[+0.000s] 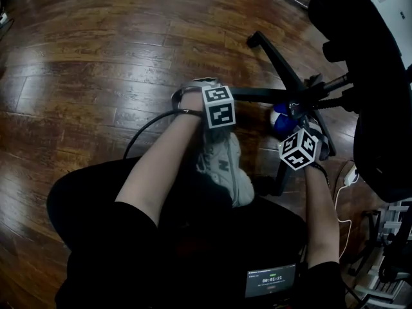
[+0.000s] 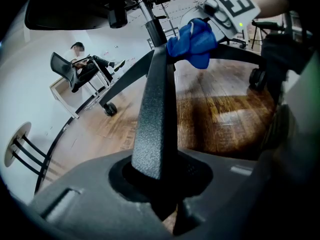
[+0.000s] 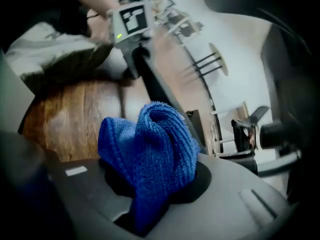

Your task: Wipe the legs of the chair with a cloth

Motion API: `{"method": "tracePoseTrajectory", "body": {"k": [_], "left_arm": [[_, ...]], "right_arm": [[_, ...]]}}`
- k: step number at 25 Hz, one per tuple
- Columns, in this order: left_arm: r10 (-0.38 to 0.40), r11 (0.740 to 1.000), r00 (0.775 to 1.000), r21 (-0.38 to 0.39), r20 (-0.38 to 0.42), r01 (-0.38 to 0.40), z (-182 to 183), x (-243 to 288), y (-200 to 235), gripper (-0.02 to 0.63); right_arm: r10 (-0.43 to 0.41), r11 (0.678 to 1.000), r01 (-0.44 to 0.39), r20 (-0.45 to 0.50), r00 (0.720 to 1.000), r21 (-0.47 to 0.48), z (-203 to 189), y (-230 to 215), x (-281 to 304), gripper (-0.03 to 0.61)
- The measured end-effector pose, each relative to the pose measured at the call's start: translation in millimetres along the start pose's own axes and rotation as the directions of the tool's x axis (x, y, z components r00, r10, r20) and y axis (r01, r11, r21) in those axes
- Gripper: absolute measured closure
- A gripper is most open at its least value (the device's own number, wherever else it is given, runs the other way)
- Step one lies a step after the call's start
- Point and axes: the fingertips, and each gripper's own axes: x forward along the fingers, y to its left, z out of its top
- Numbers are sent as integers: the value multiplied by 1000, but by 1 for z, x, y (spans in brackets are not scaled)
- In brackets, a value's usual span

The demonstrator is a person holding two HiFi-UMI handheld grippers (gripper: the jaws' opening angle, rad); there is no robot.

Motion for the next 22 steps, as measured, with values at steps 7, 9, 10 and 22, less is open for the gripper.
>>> {"method": "tracePoseTrajectory", "body": {"k": [7, 9, 10, 22], "left_arm": [[-3, 1000, 1000, 6, 7, 3, 1, 0, -2, 537], [-2, 1000, 1000, 5, 8, 2, 1, 0, -2, 537], [-1, 1000, 1000, 4, 8, 1, 1, 0, -2, 537], [0, 1000, 1000, 5, 5, 0, 1, 0, -1, 537]], "right_arm": [[95, 989, -107, -117, 989, -104, -6, 26, -3, 494], [144, 982, -157, -120, 982, -108, -7, 48, -17, 494], [175, 975, -189, -122, 977, -117, -8, 64, -26, 494], [360, 912, -379, -140, 922, -154, -19, 196, -105, 494]]}}
